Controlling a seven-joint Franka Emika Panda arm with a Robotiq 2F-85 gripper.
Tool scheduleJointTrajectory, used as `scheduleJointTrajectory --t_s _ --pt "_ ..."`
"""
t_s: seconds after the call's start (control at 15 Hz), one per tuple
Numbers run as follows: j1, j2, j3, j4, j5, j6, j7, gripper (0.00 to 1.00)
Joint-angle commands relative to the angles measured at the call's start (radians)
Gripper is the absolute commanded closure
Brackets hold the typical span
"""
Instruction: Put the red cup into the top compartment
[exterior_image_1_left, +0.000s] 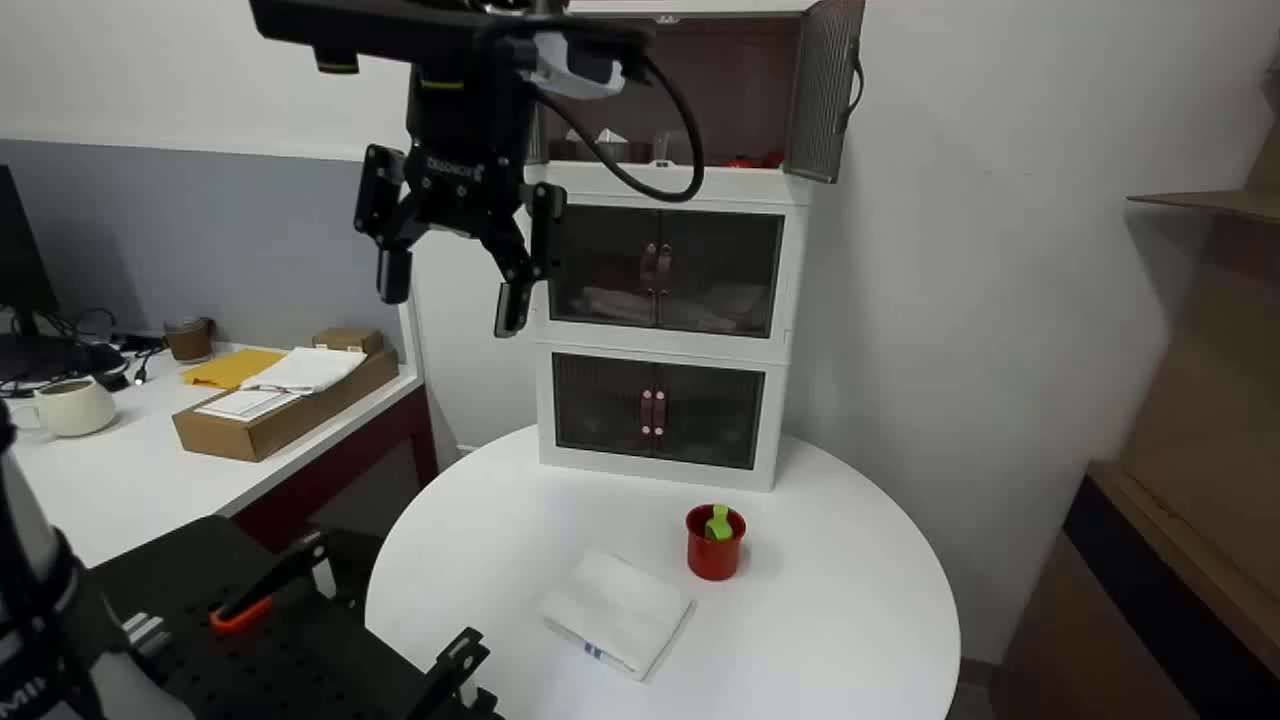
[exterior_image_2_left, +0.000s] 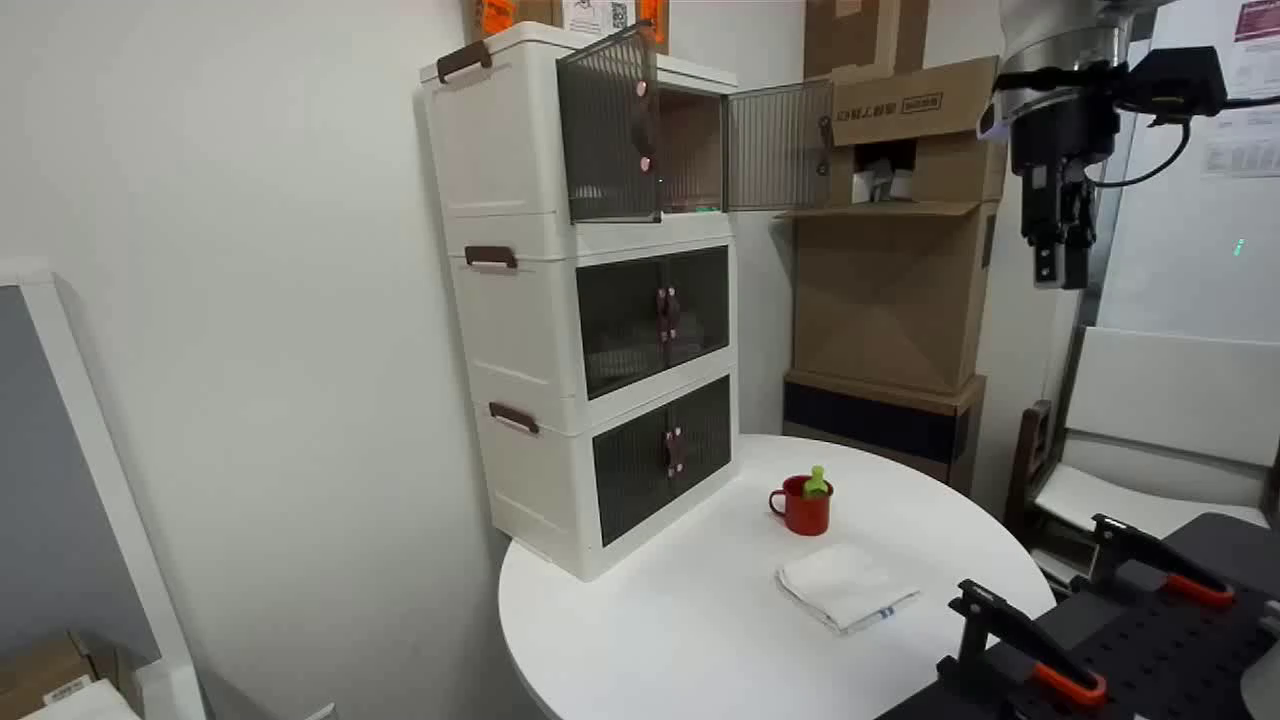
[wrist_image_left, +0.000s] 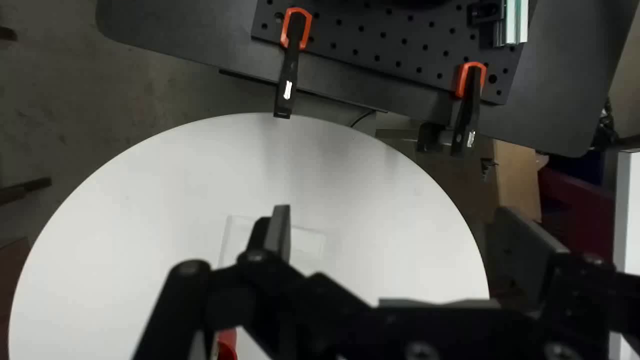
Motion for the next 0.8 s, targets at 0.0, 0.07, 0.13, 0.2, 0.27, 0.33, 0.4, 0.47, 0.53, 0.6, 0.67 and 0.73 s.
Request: scheduleJointTrajectory --t_s 0.0,0.07,0.13,0.2,0.27,0.33,0.4,0.47,0.53,0.6,0.67,0.73 --pt "-0.004 0.000 0.004 0.002 0.003 -0.003 -0.002 0.00" --pt "-0.004 0.014 0.014 0.001 -0.009 0.041 0.013 0.00" --pt "0.000 0.032 0.024 0.001 -0.028 0.112 0.016 0.00" --pt "0.010 0.060 0.025 0.010 -0.037 0.181 0.003 0.00" --pt "0.027 0.103 0.011 0.032 -0.017 0.245 -0.014 0.00" --pt "0.039 0.163 0.004 0.058 -0.006 0.323 -0.021 0.00" --pt "0.048 0.209 -0.001 0.076 -0.001 0.398 -0.036 0.00" --pt "0.062 0.275 -0.011 0.110 0.014 0.471 -0.051 0.00" --pt "0.068 0.331 -0.011 0.135 0.019 0.541 -0.057 0.00" --pt "0.073 0.383 -0.009 0.161 0.023 0.610 -0.068 0.00" --pt "0.082 0.441 -0.011 0.189 0.038 0.668 -0.083 0.00" --pt "0.098 0.500 -0.017 0.218 0.068 0.720 -0.119 0.00"
